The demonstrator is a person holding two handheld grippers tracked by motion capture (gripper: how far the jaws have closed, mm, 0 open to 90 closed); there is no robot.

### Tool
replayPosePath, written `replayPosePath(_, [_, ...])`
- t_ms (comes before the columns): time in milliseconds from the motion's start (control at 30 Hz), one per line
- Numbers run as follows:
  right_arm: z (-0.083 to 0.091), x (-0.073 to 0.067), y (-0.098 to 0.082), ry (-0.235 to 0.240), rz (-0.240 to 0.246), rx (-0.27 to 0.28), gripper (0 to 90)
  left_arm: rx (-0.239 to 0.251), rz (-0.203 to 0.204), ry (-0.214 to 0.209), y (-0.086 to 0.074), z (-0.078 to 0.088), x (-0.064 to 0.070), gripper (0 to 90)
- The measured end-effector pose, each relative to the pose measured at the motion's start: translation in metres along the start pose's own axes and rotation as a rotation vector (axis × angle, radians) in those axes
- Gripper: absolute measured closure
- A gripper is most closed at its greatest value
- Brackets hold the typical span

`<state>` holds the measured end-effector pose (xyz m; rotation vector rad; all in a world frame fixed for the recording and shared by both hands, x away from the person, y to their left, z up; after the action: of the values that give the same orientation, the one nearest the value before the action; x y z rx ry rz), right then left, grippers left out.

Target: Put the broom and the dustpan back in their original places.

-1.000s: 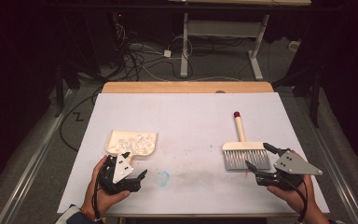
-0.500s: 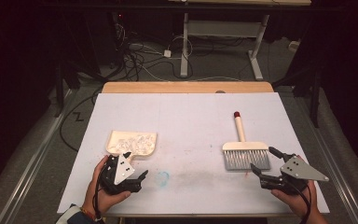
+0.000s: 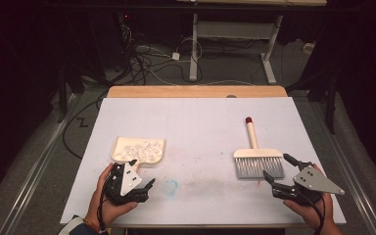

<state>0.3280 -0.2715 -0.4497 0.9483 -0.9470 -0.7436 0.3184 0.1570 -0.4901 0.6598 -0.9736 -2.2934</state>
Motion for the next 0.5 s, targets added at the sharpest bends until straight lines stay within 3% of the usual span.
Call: replayPosePath(500, [-0.0012,0.0006,-0.0018,-0.008,0.020,-0.025,20.6,-0.007,-0.005,0.004,0.0018,-0.0020,0.0012,17.4])
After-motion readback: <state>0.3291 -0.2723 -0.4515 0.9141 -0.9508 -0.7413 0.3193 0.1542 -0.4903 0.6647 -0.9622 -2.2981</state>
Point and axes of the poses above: each handheld gripper's, and its own axes: z roughly backward along the jaws, y roughly out of its top, x roughly to its right, the point moved 6 cm from there along -z, roughly forward along the jaws, and after that the axes turned 8 degrees about -y, right-handed, at the moved point
